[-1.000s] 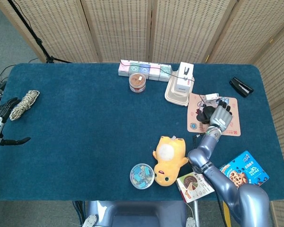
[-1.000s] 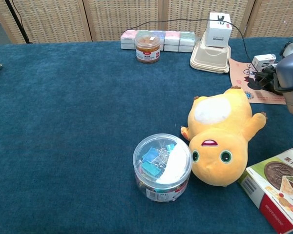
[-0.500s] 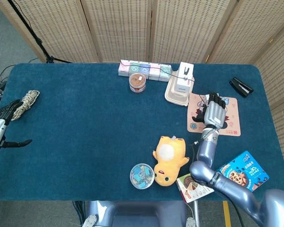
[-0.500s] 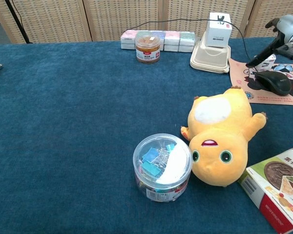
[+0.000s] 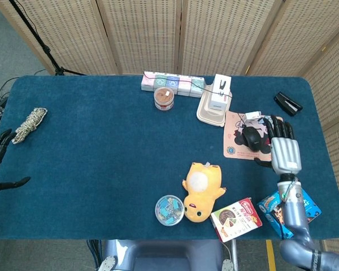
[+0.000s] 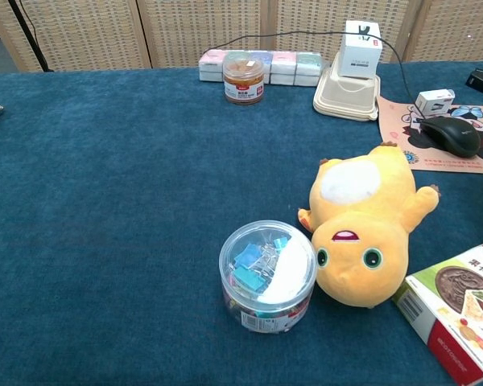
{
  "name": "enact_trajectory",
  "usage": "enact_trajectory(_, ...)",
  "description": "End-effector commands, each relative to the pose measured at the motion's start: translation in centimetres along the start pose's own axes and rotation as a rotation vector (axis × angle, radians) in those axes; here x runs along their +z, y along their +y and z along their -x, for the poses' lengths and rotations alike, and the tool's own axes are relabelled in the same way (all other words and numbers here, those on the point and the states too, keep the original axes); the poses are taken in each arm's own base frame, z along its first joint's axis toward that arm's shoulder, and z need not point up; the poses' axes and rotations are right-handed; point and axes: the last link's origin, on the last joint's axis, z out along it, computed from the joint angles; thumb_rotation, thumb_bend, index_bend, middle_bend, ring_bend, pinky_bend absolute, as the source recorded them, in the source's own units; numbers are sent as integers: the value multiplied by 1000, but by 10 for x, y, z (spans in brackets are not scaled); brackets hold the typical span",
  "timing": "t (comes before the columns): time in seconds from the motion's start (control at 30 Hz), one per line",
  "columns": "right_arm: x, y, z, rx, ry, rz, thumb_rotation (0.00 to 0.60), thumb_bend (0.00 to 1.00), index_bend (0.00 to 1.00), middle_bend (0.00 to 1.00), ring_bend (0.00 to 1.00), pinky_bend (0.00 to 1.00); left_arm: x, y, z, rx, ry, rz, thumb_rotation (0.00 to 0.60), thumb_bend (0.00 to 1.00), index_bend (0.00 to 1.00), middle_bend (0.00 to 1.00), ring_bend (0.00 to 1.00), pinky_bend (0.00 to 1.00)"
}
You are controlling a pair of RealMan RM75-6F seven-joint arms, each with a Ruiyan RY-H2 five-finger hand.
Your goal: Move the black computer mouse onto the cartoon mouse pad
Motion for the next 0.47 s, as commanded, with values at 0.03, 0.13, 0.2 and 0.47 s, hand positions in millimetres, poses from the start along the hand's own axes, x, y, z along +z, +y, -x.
enact_trajectory(0.03, -50, 63, 4, -125, -1, -34, 600, 0, 0, 0, 0, 0, -15, -6, 8, 16, 5, -38, 600, 0, 0, 0, 0, 0)
enact_trajectory(0.13, -65, 76, 6, -138, 8, -41, 600, 0, 0, 0, 0, 0, -18, -6, 8, 28, 16, -31, 600, 0, 0, 0, 0, 0)
enact_trajectory(0.2, -74, 81, 6, -139, 22, -46, 600, 0, 0, 0, 0, 0, -19, -7, 9, 37, 22, -28, 600, 0, 0, 0, 0, 0)
enact_trajectory(0.47, -93, 87, 3, -134, 68, -37, 600, 0, 0, 0, 0, 0, -22, -6, 9, 40, 21, -21, 600, 0, 0, 0, 0, 0)
